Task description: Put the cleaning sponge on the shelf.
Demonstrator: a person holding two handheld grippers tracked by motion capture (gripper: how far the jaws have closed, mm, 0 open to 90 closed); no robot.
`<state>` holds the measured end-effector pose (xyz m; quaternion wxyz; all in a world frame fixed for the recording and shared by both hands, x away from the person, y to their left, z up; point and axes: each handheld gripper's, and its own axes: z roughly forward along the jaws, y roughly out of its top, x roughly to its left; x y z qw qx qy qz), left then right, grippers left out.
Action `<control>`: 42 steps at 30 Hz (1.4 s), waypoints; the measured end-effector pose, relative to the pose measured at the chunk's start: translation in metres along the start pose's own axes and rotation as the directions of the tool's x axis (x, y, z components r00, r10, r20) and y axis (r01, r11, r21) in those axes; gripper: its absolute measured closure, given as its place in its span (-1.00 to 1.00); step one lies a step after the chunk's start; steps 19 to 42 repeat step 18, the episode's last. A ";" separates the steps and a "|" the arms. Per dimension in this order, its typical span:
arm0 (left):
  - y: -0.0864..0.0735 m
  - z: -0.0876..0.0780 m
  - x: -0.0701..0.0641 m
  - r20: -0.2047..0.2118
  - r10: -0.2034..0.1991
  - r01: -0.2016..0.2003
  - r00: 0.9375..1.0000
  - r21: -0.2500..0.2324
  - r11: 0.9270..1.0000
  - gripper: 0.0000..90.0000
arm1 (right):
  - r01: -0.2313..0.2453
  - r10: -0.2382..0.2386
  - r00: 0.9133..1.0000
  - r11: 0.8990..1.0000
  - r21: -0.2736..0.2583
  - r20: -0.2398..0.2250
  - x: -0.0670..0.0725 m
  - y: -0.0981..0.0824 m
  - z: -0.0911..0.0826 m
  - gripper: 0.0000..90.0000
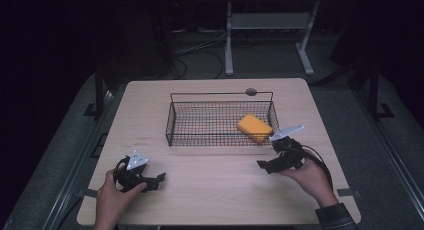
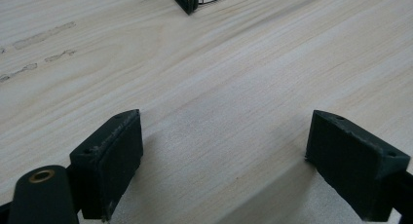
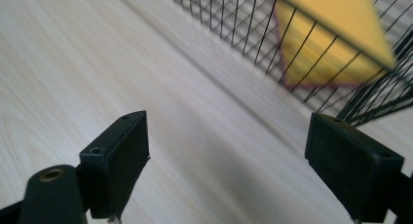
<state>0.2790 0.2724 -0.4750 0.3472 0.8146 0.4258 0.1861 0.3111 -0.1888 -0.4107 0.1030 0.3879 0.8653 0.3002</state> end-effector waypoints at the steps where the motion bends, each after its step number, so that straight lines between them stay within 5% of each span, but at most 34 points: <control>1: 0.000 0.000 0.000 0.000 0.000 0.000 1.000 0.000 1.000 -0.72 | -0.002 0.002 1.000 1.000 0.002 0.001 0.000 -0.004 0.002 -0.67; 17: 0.000 0.000 0.000 0.000 0.000 0.000 1.000 -0.003 1.000 -0.72 | -0.020 0.020 0.999 1.000 0.005 0.032 -0.004 -0.048 0.022 -0.71; 42: 0.000 0.000 0.000 0.000 0.000 0.000 1.000 -0.003 1.000 -0.72 | -0.020 0.020 0.999 1.000 0.005 0.032 -0.004 -0.048 0.022 -0.71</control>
